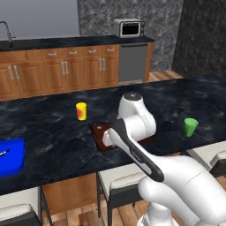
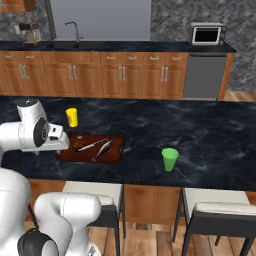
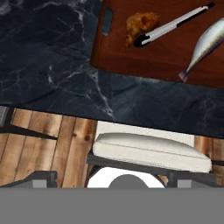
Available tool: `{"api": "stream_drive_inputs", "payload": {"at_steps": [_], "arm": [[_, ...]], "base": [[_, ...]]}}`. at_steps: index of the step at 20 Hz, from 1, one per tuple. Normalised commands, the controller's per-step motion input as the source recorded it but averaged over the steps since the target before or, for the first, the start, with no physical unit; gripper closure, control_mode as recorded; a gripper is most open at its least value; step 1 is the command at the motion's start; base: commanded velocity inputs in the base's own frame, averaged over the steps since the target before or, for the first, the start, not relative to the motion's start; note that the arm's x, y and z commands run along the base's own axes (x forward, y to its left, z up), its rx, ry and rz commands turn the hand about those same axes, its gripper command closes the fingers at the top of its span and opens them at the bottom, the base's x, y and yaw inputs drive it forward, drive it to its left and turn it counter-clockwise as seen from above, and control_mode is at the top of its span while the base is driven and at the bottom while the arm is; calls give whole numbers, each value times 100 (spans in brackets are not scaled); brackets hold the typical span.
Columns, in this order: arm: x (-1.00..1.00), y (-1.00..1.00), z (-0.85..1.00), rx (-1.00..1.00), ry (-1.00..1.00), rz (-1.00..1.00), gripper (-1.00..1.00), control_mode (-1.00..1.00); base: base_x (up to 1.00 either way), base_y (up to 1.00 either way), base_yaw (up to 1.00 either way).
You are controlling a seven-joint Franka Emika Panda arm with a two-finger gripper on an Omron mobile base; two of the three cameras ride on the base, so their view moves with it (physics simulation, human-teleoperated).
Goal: Gather the cucumber and onion from the fridge and place them on a tray on the dining counter. Then gather the fish and chicken drumstick from the fridge and place them on the other tray.
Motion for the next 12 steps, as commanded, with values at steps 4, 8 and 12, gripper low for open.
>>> {"api": "stream_drive_inputs", "payload": {"at_steps": [4, 8, 12], "arm": [[-88, -19, 20, 0, -7, 0, -100, -100], [-95, -34, 3, 0, -14, 0, -100, -100], [-61, -8, 0, 2, -11, 0, -100, -100]], "base": [[0, 0, 0], [0, 0, 0], [0, 0, 0]]}}
